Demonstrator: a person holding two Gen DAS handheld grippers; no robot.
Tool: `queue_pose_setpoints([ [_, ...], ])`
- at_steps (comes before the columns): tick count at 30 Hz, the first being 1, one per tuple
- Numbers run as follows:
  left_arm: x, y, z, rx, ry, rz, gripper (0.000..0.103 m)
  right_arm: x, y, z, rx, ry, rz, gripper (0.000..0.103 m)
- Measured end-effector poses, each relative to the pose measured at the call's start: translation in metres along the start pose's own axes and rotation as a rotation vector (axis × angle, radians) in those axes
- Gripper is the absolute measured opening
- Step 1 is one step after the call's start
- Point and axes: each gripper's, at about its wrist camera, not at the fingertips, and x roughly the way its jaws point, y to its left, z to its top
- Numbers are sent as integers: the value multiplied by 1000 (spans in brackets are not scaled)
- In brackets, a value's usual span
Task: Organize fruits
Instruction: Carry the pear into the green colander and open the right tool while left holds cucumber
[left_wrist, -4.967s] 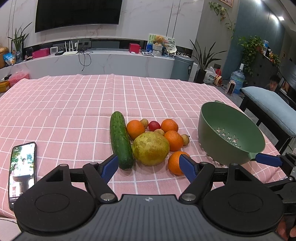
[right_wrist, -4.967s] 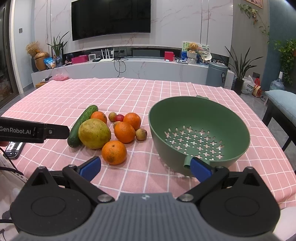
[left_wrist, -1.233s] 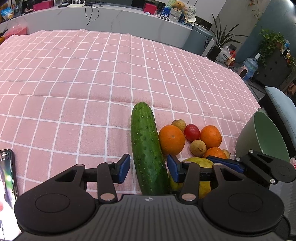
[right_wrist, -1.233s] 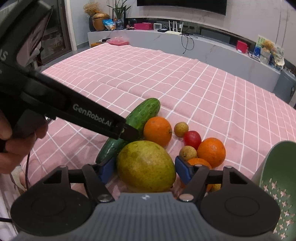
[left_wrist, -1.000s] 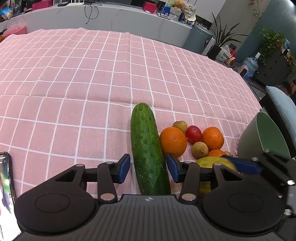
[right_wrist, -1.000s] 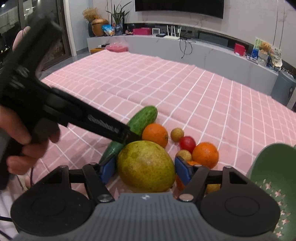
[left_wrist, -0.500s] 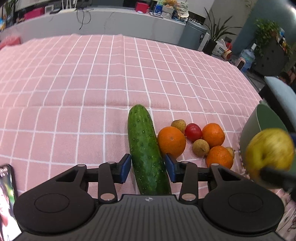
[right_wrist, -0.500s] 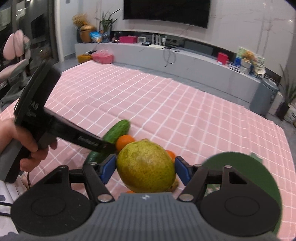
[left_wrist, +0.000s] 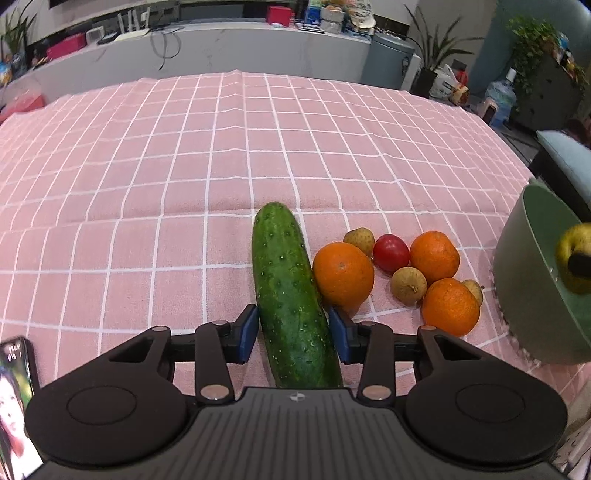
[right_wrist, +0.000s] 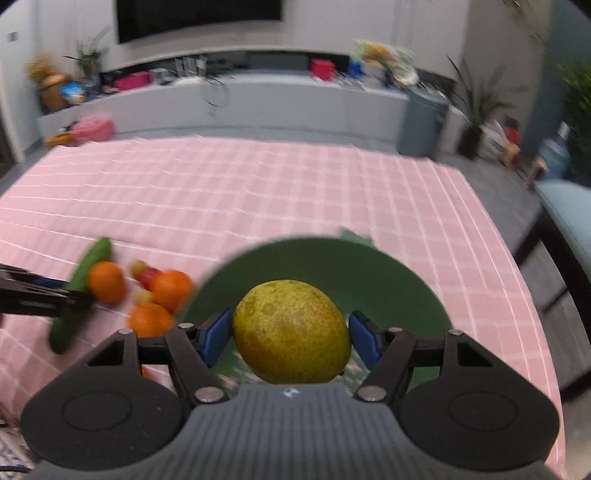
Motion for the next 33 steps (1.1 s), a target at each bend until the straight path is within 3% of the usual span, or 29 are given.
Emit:
queue_pose_setpoints([
  [7,-8,10,-2,-102,47,-17,45,19,-23,-13,51,79,-14,66],
  [11,-10,11,-1,-144,109,-3,45,28,-25,-17,44,108,-4,66],
  [16,-6,18,2,-199,129,-3,46,36,-23,-20,59,129,6,66],
  [27,-13,9,-1,-180,107,50,42,43,-23,-25,81,130,25,67],
  [30,-25,6,-2,-196,84,35,42,42,-22,-26,71,123,25,67],
  [33,-39,1,1,-220,63,15,42,36,-24,-26,86,83,56,76],
])
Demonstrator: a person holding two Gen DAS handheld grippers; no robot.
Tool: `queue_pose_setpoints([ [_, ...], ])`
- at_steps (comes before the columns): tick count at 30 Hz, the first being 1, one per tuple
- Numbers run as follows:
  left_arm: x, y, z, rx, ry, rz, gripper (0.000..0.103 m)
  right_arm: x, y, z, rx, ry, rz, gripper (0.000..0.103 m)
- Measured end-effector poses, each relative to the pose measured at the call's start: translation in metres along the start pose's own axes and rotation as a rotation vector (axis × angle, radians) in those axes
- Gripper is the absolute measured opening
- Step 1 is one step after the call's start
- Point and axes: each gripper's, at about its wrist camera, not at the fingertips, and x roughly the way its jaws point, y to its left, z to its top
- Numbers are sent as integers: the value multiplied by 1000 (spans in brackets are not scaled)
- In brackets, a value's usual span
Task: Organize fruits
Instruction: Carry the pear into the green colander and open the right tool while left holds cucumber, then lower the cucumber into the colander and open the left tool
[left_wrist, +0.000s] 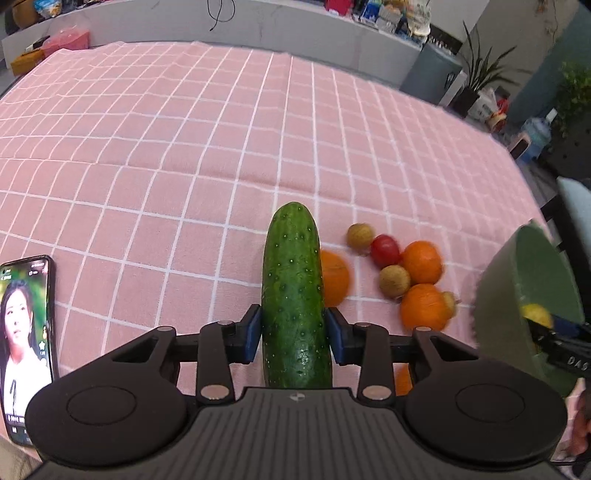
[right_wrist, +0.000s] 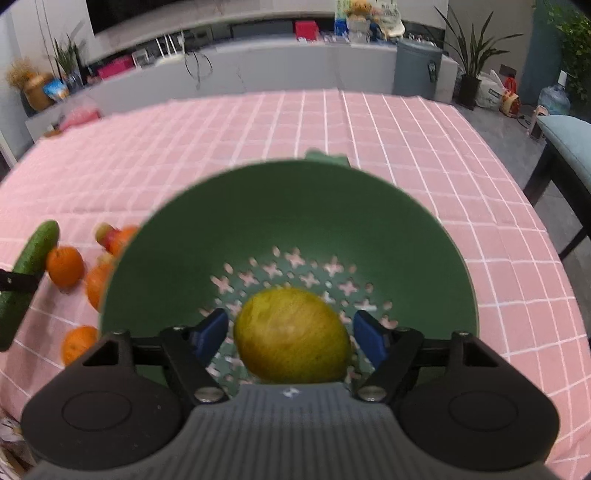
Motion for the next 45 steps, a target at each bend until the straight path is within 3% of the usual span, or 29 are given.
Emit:
queue_pose_setpoints([
  [2,-10,-6,2,-20,-10,-23,42,-7,0,0,1,-34,-5,88],
  [9,-47,-61,13,10,-80,-153,42,-28,-20,0,117,-159,17,87],
  [12,-52,-94,17,48,-108,-203,42,-31,-30,-1,163,-182,21,76],
  [14,-49,-115,20,65,-118,-241,42,-31,-33,-2,169,-182,13,60],
  [17,-36,-145,23,80,-112,-270,42,-29,-37,-2,187,-181,33,49],
  [20,-14,-167,26,90,-84,-268,42,-26,-37,-2,185,-176,46,47],
  [26,21,-196,17,133,-22,-195,42,-19,-34,-3,143,-147,70,40],
  [38,48,-201,3,140,87,-135,41,-11,-32,-3,110,-130,79,40],
  [45,50,-206,2,199,93,-117,41,-10,-32,-3,103,-131,83,41],
])
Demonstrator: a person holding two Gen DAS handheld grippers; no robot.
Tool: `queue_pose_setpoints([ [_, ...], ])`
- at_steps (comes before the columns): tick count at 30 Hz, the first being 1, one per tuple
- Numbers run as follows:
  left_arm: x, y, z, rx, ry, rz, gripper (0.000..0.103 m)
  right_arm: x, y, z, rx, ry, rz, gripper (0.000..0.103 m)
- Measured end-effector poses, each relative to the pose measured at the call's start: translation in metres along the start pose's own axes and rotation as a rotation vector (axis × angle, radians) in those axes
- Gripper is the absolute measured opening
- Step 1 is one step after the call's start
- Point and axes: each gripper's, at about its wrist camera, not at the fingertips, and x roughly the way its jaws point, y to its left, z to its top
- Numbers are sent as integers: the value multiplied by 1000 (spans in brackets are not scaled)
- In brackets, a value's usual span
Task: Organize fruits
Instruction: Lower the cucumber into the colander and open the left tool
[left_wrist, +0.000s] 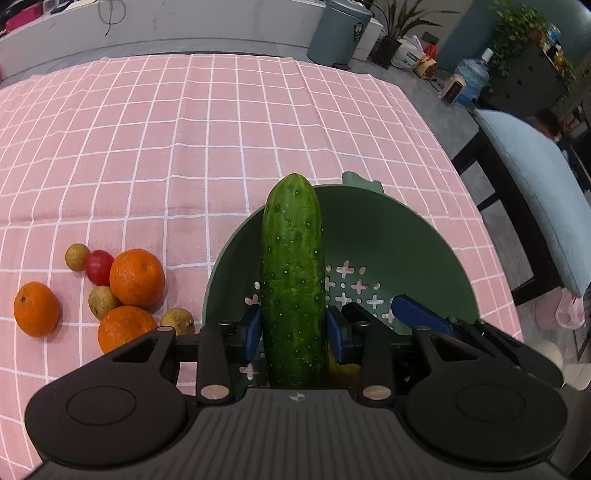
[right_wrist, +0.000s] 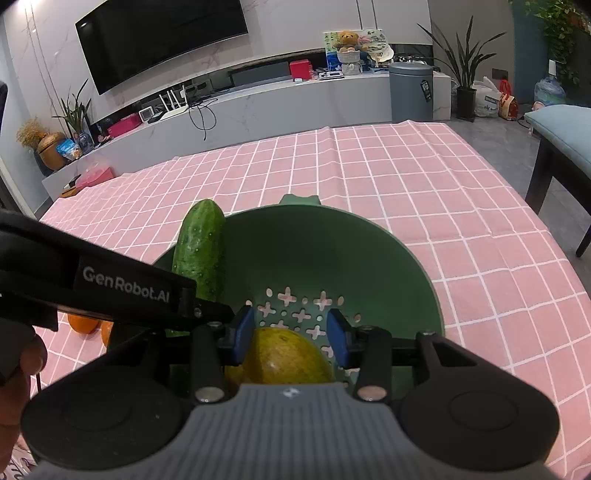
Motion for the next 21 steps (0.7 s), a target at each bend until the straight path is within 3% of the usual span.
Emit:
queue_pose_setpoints([
  [7,-11,8,2,8,-1,-43,51,-5,3,-1,-18,-25,-15,41],
  [14,-62,27,-7,39,-104,-119,56,-24,15,1,-59,-122,-47,41],
  [21,-119,63,-18,89,-218,-60,56,-55,39,6,-68,-213,11,42],
])
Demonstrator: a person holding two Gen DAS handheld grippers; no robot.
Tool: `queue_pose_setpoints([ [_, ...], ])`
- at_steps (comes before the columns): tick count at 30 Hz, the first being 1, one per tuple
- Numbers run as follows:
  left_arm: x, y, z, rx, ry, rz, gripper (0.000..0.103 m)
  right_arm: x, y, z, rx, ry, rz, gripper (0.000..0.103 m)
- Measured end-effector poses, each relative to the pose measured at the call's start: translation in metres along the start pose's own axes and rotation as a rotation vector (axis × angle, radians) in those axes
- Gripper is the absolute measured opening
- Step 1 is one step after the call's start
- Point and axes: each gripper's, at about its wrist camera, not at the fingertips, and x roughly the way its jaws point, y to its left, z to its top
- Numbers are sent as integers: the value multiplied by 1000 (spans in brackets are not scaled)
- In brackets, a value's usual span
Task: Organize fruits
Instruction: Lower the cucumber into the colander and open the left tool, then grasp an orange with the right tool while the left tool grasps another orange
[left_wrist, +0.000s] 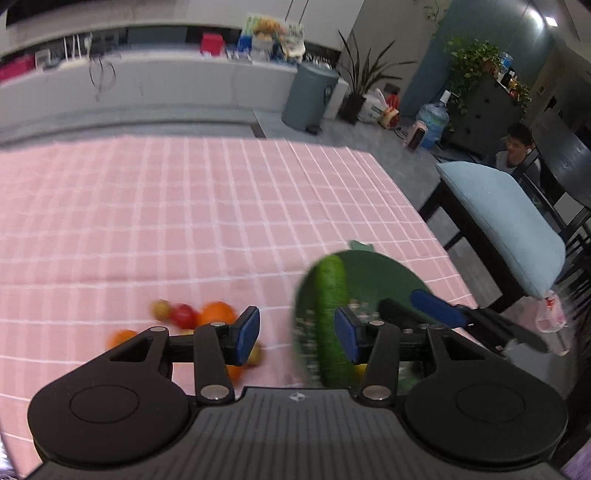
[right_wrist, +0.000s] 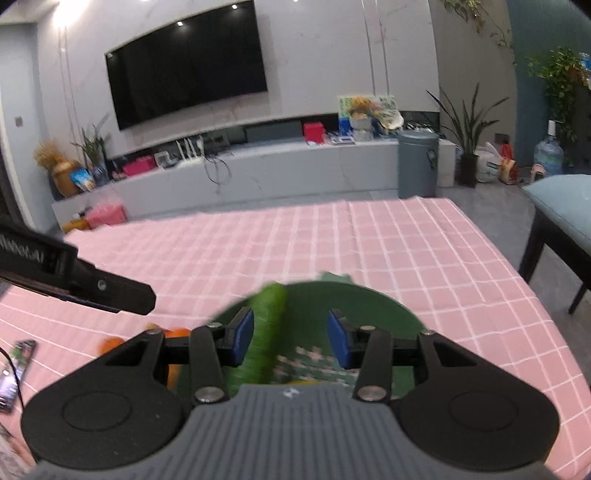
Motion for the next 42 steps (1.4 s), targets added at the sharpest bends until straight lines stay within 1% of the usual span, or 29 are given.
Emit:
queue_pose_setpoints([
  [5,-24,18,-11,81,-53,92,56,-17,31,2,38,1,106,41],
  [8,-29,25,-23,130,-58,134,56,-23,55,-3,24,18,153,41],
  [11,-32,34,-37,170,-54,169,56,-23,76,-12,18,54,194,41],
  [14,-30,41,-50,214,-48,208,56,-17,95,-24,-10,100,196,42],
  [16,-28,47,-59,229,-41,224,56,-14,106,-34,-33,120,183,43],
  [18,-25,56,-65,235,-33,237,56,-10,116,-46,-71,137,150,49],
  [20,-22,63,-69,226,-30,228,56,-4,122,-54,-94,160,127,50],
  [23,-15,74,-69,188,-39,201,56,5,128,-63,-104,193,102,50],
  [27,-6,88,-69,142,-49,173,56,16,127,-67,-110,216,80,51],
  [29,1,91,-68,142,-44,173,56,19,129,-71,-115,222,78,51],
  [32,13,94,-67,155,-35,195,56,25,132,-74,-130,234,80,51],
  [34,19,95,-67,156,-27,194,56,33,132,-71,-139,247,77,51],
  [38,31,101,-65,124,-6,177,62,39,129,-76,-141,263,67,51],
  [40,36,103,-63,111,5,179,62,42,126,-78,-136,275,69,51],
  [42,40,104,-61,107,3,178,64,44,125,-80,-132,283,71,54],
])
